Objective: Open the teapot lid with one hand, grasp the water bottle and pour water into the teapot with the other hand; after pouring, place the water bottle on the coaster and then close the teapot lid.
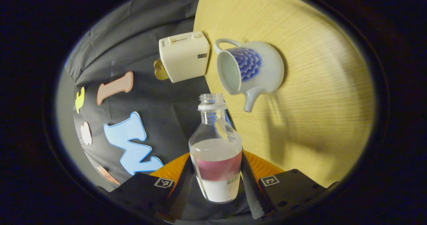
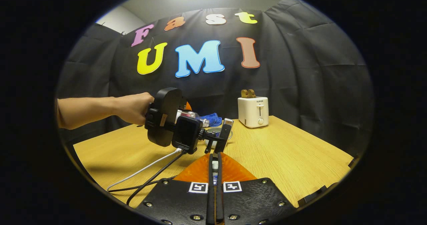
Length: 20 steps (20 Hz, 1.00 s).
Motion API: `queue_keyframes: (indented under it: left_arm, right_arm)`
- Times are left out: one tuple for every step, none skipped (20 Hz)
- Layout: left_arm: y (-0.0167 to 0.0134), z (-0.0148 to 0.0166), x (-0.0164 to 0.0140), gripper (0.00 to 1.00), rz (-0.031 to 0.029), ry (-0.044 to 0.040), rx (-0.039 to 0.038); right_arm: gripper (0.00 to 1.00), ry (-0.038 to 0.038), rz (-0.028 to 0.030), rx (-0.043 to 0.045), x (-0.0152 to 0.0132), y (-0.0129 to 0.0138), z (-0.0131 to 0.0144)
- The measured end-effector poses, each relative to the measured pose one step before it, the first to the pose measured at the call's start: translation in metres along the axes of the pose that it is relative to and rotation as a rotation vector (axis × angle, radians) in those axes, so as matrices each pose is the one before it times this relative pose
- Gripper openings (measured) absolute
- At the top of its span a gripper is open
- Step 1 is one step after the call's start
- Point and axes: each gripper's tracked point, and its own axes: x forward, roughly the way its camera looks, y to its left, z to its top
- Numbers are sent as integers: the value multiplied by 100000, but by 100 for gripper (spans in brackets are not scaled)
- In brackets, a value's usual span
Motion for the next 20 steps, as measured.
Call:
queue_keyframes:
  left_arm:
    - [60,59,-62,86,-134,-152,803]
    - [-11,91,-77,86,-99,4,511]
    - [140,-83,14,86,334,-5,745]
    - [84,84,-4,86,834,219,994]
    - [4,-145,-26,86,460,369,1447]
    - [-25,-46,38,86,271,260,1262]
    - [117,-55,-66,86,189,356,1281]
    - [32,43,4,86,301,209,1124]
    - [35,-116,-30,86,-33,-76,856]
    - [68,-6,2,86,-27,137,834]
    - [230,55,23,86,732,-311,946]
    - [15,54,-63,86,393,113,860]
    - [-119,89,-29,86,581,-151,991]
    - [-161,95,-25,86,218,164,1037]
    - [167,-85,-124,86,397,7,1541]
    - [42,47,-107,86,390,200,1659]
    - [24,-54,1,86,-108,21,1322]
    - [-35,-34,-9,86,-251,274,1046]
    - [254,64,-84,86,636,4,1378]
    - [-8,57,-74,86,606,85,1285]
  right_arm:
    - [2,464,111,-3,-17,14,-81]
    - [2,241,93,57,24,-47,-88]
    - [2,267,-82,26,1,-37,-23]
    - [2,220,-105,35,0,-37,-64]
    - [2,-23,-80,70,-20,-65,6]
    - [2,30,-126,-52,-26,-15,-31]
    - [2,75,-61,31,-29,-16,4]
    - [2,11,-52,121,43,-36,16]
    - [2,-18,-68,77,-12,-22,13]
    - [2,37,-30,28,18,27,-33]
    - [2,127,36,7,56,-15,-3]
    - [2,108,96,-19,-24,-3,-85]
    - [2,77,22,-37,-83,57,41]
    - [2,119,37,-1,81,-9,-66]
    - [2,4,50,-76,-13,16,51]
    - [2,-62,-78,-154,14,-10,-1]
    - [2,4,-56,-8,-16,-34,60]
    - [2,-33,-77,53,-24,4,-92]
    - [2,72,-127,-58,-5,17,37]
    - [2,90,-18,12,-56,-66,-71]
